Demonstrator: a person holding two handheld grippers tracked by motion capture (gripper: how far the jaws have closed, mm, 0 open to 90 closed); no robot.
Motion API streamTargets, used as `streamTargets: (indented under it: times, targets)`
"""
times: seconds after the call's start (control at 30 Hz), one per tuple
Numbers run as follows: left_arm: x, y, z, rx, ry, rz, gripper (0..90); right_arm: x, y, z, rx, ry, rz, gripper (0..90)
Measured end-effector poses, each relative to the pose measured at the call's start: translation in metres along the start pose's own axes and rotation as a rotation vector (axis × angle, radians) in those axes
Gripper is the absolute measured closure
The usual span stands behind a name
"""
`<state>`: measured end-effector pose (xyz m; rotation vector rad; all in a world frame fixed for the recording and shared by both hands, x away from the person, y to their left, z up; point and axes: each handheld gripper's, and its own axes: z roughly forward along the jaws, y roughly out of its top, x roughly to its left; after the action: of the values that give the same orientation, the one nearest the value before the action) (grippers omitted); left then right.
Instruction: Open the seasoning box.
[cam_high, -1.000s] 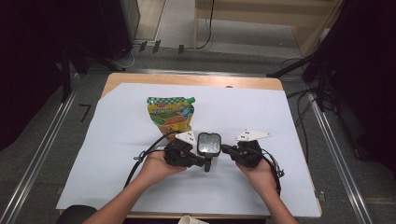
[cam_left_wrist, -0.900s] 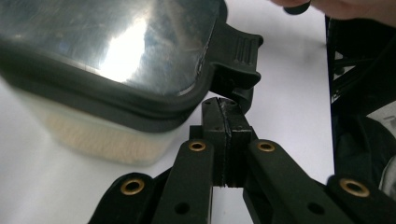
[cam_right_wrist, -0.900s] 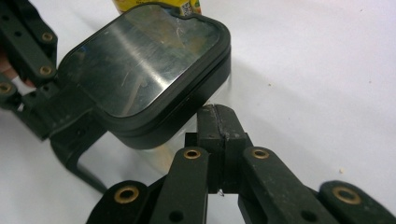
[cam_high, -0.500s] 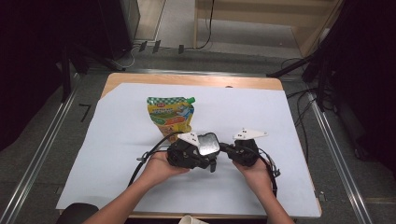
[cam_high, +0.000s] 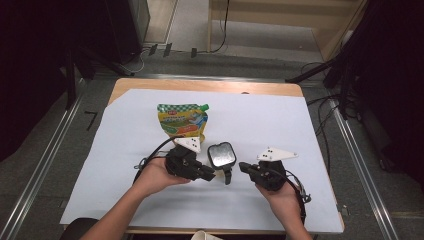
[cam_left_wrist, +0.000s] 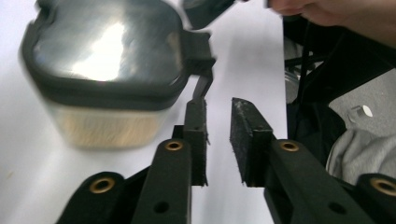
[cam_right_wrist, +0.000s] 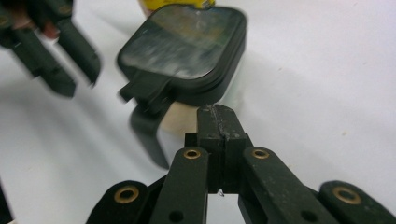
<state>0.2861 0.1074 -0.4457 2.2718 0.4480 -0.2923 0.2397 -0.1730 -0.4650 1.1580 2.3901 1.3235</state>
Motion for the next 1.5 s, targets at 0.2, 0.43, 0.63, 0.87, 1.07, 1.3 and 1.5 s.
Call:
streamTargets:
  times: [0.2, 0.43, 0.63, 0.87, 1.07, 1.3, 1.5]
  targets:
    - [0.011, -0.005, -0.007, -0.007, 0.032, -0.014, 60.2, 0.018, -0.006, -0.002, 0.013, 0.035, -0.036, 90.0]
    - [0.018, -0.006, -0.008, -0.053, 0.055, -0.001, 48.0, 0.034, -0.010, 0.010, 0.038, 0.104, -0.058, 90.0]
    - [0.022, -0.008, -0.008, -0.062, 0.065, -0.010, 42.7, 0.043, -0.011, 0.026, 0.064, 0.126, -0.079, 90.0]
    - [0.024, -0.007, -0.011, -0.071, 0.063, -0.026, 40.6, 0.044, -0.013, 0.035, 0.083, 0.101, -0.092, 90.0]
    - [0.024, -0.008, -0.010, -0.068, 0.082, -0.025, 39.9, 0.038, -0.015, 0.033, 0.083, 0.099, -0.082, 90.0]
    - [0.025, -0.008, -0.009, -0.069, 0.083, -0.024, 40.1, 0.031, -0.016, 0.028, 0.095, 0.089, -0.072, 90.0]
    - [0.024, -0.007, -0.008, -0.072, 0.087, -0.016, 38.4, 0.019, -0.017, 0.022, 0.092, 0.068, -0.040, 90.0]
